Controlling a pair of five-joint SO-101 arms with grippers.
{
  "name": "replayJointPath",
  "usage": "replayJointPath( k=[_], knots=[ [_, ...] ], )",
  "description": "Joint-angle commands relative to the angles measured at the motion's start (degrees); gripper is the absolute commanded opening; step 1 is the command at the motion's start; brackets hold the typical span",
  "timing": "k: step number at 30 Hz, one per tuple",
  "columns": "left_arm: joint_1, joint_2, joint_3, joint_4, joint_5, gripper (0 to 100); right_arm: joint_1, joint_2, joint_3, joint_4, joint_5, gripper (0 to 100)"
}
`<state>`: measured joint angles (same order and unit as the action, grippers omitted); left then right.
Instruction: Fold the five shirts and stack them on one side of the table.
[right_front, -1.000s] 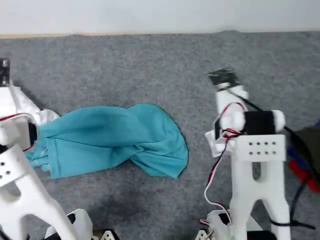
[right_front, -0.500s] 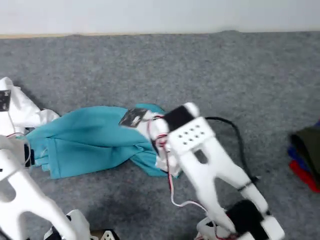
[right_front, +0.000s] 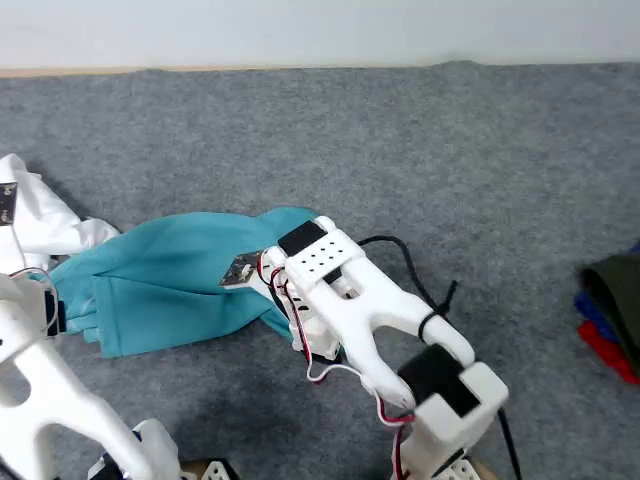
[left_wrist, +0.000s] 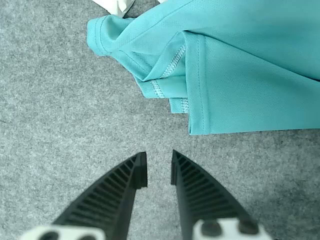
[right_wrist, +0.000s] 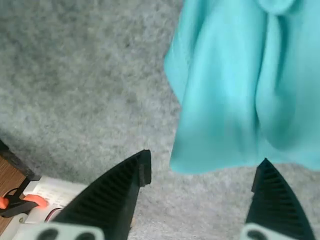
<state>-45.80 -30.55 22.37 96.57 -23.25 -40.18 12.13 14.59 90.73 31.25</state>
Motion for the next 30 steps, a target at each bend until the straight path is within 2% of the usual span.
replayJointPath(
  k=[1,4,8,10,16,20,23,30],
  knots=[
    [-0.3,-0.4,-0.3,-1.1,-0.4,9,0.0,2.0,-1.1,-2.2,0.5,32.8],
    [-0.3,-0.4,-0.3,-1.1,-0.4,9,1.3,3.9,-1.3,-4.4,0.5,29.6],
    [-0.3,-0.4,0.0,-1.1,-0.4,9,5.1,4.9,-6.3,-4.5,0.5,13.7],
    [0.0,-0.4,1.0,-1.1,-0.4,9,7.3,4.7,-9.6,-4.1,0.8,9.6],
    [0.1,-0.4,2.9,-1.1,-0.4,9,13.2,5.1,-19.7,-1.4,1.0,8.9],
    [0.1,-0.4,3.6,-1.1,-0.3,9,15.7,5.2,-23.3,-2.7,5.3,8.9],
    [0.1,-0.4,4.2,-1.1,-0.3,9,16.8,5.2,-23.6,-4.0,5.8,8.8],
    [0.0,-0.4,4.4,-1.1,-0.3,9,12.3,4.5,-23.2,12.1,5.6,9.0]
  ],
)
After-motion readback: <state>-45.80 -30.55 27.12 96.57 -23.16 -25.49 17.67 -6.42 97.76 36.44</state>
